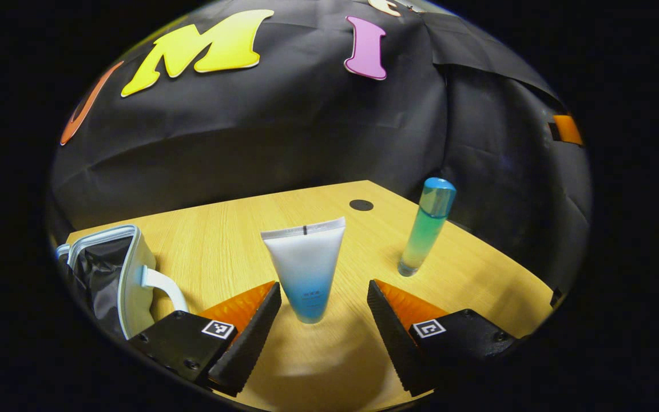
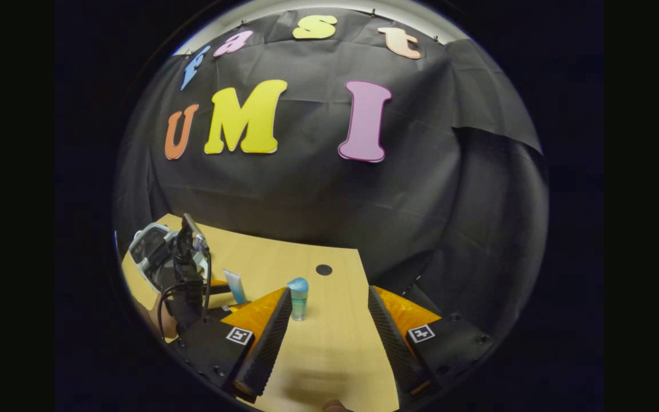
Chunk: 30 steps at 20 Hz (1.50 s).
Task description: First open the suitcase, pack the skin care products into it, and then close the suitcase.
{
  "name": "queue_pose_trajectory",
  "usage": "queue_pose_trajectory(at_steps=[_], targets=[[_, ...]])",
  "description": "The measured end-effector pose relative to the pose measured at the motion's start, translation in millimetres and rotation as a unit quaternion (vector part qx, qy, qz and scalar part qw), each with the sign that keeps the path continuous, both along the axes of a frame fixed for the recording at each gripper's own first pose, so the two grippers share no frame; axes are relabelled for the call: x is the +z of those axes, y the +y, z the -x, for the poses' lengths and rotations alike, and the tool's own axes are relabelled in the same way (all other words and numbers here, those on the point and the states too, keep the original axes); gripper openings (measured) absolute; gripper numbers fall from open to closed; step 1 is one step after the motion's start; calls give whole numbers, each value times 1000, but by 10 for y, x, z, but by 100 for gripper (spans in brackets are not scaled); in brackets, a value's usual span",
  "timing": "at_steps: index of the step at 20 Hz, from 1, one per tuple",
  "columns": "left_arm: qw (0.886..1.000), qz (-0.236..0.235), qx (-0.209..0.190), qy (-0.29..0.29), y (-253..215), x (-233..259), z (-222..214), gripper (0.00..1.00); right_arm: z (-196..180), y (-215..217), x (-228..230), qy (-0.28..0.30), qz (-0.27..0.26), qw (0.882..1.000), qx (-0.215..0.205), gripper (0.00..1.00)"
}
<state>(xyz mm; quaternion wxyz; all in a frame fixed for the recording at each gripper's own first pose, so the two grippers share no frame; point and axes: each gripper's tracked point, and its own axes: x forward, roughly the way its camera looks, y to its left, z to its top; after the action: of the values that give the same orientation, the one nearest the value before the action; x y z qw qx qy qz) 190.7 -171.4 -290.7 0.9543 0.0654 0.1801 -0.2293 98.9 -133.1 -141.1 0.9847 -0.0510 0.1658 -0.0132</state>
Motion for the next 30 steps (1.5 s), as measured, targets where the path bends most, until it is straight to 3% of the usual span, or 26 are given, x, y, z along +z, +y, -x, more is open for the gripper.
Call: queue_pose_trajectory(at_steps=[1, 6, 7, 10, 13, 17, 20, 24, 27, 30], targets=[[1000, -9, 2, 1, -5, -41, -37, 95, 30, -59, -32, 4, 0, 1000, -5, 80], [1000, -26, 6, 10, -30, -153, -147, 64, 100, -213, -36, 7, -4, 1000, -23, 80], [1000, -24, 3, 14, -41, -149, -135, 49, 115, -221, -19, 6, -2, 1000, -24, 80], [1000, -18, 1, 19, -62, -69, -79, 46, 134, -183, 38, 2, 3, 1000, -26, 80], [1000, 14, -5, 9, -89, 345, 143, 45, 169, -123, 118, -3, 3, 1000, -30, 80], [1000, 17, -13, -4, 222, 859, 496, 45, 180, 84, 224, -10, -13, 999, -37, 80], [1000, -4, -4, -7, 783, 1093, 674, 45, 173, 362, 266, -14, -23, 999, -36, 80], [998, -44, 49, -8, 1801, 1201, 727, 45, 207, 769, 358, -30, -39, 998, -37, 80], [993, -57, 99, 33, 2568, 1070, 743, 45, 199, 1080, 347, -34, -40, 998, -36, 81], [983, -55, 138, 106, 3044, 735, 813, 45, 173, 1340, 318, -31, -43, 998, -39, 80]])
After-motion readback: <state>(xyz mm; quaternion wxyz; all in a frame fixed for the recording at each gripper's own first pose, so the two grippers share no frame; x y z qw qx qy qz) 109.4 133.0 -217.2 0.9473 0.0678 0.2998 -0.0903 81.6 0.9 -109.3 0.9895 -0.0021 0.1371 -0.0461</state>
